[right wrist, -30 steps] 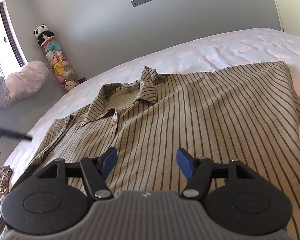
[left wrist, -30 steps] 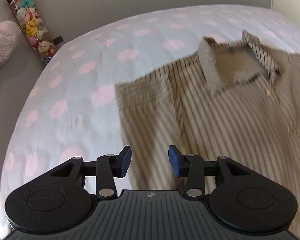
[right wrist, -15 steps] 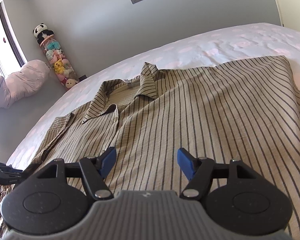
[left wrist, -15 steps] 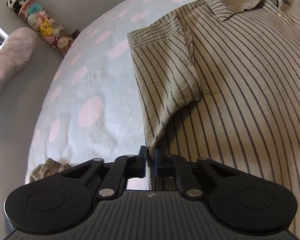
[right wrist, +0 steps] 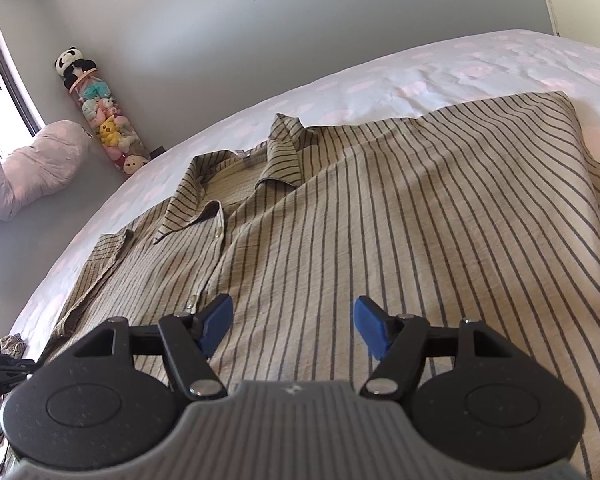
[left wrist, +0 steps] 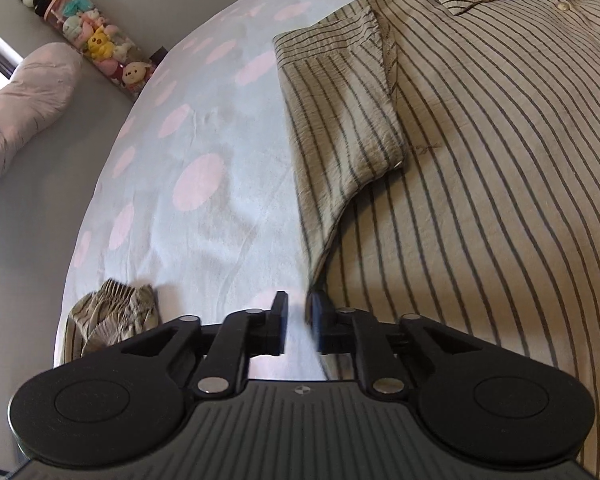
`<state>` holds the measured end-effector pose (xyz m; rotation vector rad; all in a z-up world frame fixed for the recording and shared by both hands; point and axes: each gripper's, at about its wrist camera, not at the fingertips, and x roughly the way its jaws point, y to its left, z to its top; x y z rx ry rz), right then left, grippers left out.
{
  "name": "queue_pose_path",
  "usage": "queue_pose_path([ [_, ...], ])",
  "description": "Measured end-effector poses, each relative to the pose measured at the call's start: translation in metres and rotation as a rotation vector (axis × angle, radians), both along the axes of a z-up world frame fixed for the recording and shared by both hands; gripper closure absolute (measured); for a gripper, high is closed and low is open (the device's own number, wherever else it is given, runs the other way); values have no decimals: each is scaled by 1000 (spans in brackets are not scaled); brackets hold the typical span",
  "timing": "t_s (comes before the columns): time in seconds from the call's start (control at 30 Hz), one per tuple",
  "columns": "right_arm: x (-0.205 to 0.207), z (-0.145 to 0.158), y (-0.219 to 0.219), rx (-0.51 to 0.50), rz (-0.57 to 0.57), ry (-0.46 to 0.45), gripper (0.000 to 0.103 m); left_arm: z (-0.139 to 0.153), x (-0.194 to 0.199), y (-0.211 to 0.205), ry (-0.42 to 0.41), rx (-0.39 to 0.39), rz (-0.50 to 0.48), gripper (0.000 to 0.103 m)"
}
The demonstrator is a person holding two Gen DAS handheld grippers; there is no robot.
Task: Fold clothes
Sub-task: 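Fold the sleeve over onto the shirt body with the left gripper and release, then grasp the other shirt sleeve with the right gripper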
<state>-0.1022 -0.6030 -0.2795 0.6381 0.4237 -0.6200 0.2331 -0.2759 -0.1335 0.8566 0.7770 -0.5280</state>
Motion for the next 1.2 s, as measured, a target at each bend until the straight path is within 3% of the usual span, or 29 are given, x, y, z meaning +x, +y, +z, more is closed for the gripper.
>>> queue_pose_path([
  [0.17, -1, -2, -2, -4, -10, 9, 33, 7, -10, 26, 24, 19, 92, 86],
  [0.4, -15, -6, -15, 8, -87, 13, 33, 57, -36, 6, 0, -214, 154, 85],
  [0.47, -21, -6, -17, 5, -116, 5, 33, 67, -45, -12, -26, -276, 138, 78],
  [0.6, -40, -3, -22, 6, -198, -28, 33, 75, -62, -36, -103, -384, 97, 73],
  [0.73, -65, 3, -39, 98, -298, -104, 33, 66, -73, -47, -156, -469, 96, 63],
  [0.8, -73, 9, -56, 87, -284, -88, 33, 51, -73, -47, -150, -485, 96, 63],
  [0.87, -80, 22, -78, -7, -276, -5, 33, 36, -73, -53, -133, -451, 68, 63],
  [0.93, -89, 31, -106, -37, -284, 23, 33, 26, -71, -62, -126, -399, 25, 63],
  [1.07, -105, 42, -181, 18, -395, 56, 39, 21, -64, -73, -163, -370, -15, 63],
  [1.2, -99, 45, -239, -10, -425, 138, 44, 14, -55, -74, -152, -355, 2, 63],
])
